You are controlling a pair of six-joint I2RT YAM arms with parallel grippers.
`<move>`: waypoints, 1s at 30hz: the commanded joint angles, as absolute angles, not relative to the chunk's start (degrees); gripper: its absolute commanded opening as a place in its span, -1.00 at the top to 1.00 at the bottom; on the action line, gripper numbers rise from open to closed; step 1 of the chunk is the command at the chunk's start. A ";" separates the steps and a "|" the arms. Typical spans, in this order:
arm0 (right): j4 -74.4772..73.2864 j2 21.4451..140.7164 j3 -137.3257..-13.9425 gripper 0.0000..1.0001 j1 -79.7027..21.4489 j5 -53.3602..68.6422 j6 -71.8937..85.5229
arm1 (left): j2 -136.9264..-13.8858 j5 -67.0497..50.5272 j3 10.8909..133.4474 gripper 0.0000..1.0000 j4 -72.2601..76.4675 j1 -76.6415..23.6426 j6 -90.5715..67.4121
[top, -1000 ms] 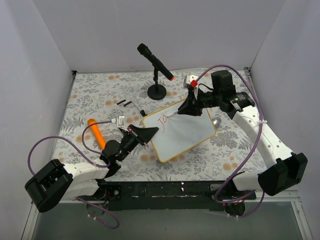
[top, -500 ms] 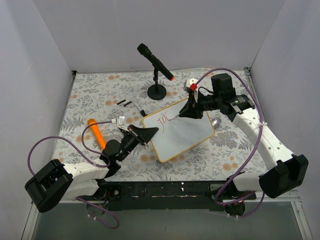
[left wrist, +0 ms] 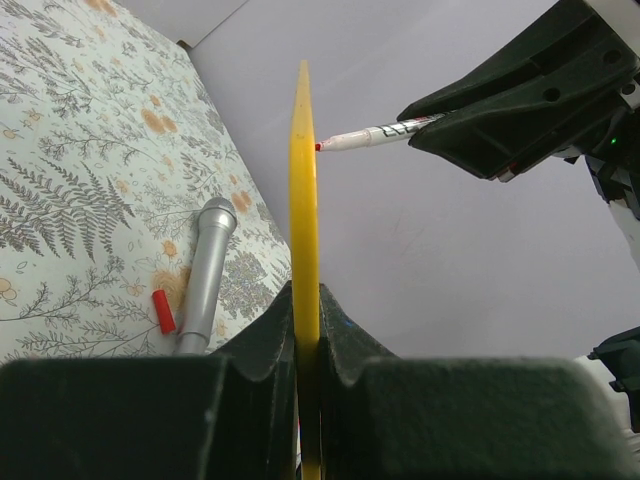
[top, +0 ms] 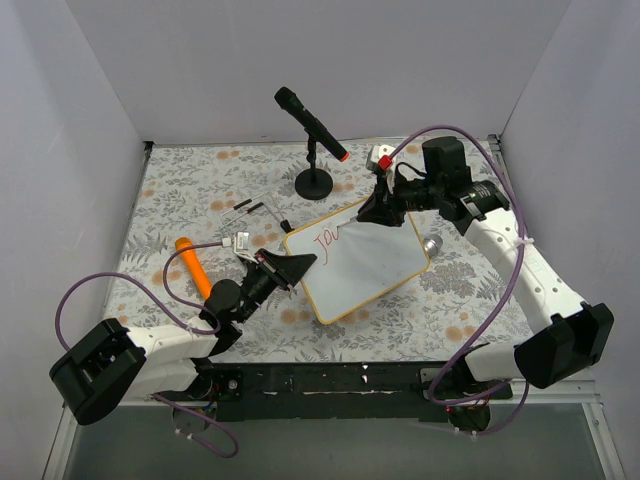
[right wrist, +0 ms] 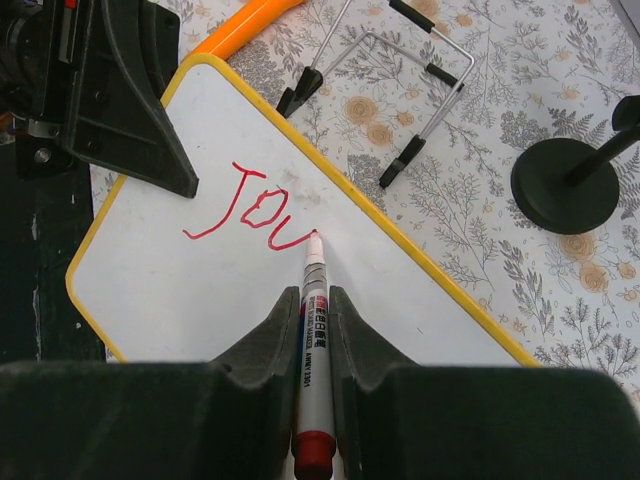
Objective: Write a sentence on the whiteboard
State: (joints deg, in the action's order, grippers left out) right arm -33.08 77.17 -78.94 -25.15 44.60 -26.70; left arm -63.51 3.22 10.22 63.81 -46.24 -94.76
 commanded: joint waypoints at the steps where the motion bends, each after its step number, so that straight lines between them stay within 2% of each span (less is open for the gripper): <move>1: -31.47 77.44 -80.16 0.97 -24.79 44.38 -26.19 | -62.05 2.55 11.60 1.00 73.39 -46.32 -96.33; 20: -37.53 71.54 -70.58 0.97 -25.22 48.34 -31.55 | -60.29 3.87 11.07 1.00 71.89 -46.32 -95.71; 30: -34.63 74.44 -74.52 0.97 -27.33 50.10 -27.69 | -60.38 3.78 11.34 1.00 71.46 -46.32 -95.63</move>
State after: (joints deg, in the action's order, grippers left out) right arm -36.62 72.66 -70.74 -26.92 48.53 -29.63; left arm -63.20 3.66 10.11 63.29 -46.24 -94.21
